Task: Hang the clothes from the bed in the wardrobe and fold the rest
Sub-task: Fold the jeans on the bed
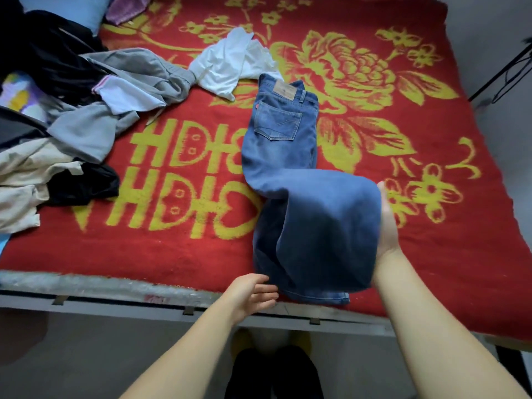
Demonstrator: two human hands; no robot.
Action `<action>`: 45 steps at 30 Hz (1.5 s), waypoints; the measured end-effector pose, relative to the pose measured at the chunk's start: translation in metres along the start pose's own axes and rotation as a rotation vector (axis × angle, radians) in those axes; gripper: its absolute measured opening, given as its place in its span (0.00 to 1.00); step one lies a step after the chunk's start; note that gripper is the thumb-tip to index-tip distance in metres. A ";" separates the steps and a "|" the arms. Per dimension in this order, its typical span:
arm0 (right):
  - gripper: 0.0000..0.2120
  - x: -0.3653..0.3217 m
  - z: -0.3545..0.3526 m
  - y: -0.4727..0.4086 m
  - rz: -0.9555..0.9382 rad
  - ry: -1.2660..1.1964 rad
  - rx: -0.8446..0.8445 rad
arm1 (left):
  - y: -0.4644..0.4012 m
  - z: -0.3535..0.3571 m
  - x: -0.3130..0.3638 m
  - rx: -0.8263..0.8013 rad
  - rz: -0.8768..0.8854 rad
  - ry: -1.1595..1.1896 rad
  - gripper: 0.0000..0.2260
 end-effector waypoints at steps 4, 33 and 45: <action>0.24 -0.036 -0.017 -0.005 -0.035 0.012 -0.059 | -0.028 0.001 -0.006 0.312 0.160 -0.498 0.11; 0.18 -0.016 -0.073 -0.005 0.232 -0.022 -0.118 | 0.003 -0.022 -0.075 -0.012 0.398 -0.571 0.12; 0.14 0.009 -0.007 0.073 0.122 -0.108 -0.215 | 0.048 -0.031 -0.088 -0.236 0.246 0.212 0.19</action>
Point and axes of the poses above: each hand's wrist, its own y-axis away from the middle knuckle, its own z-axis out of the palm, x = y × z, the point moved 1 cm from there along -y, towards the middle knuckle, and after that the axes turned 15 degrees about -x, right-handed, at the moved point
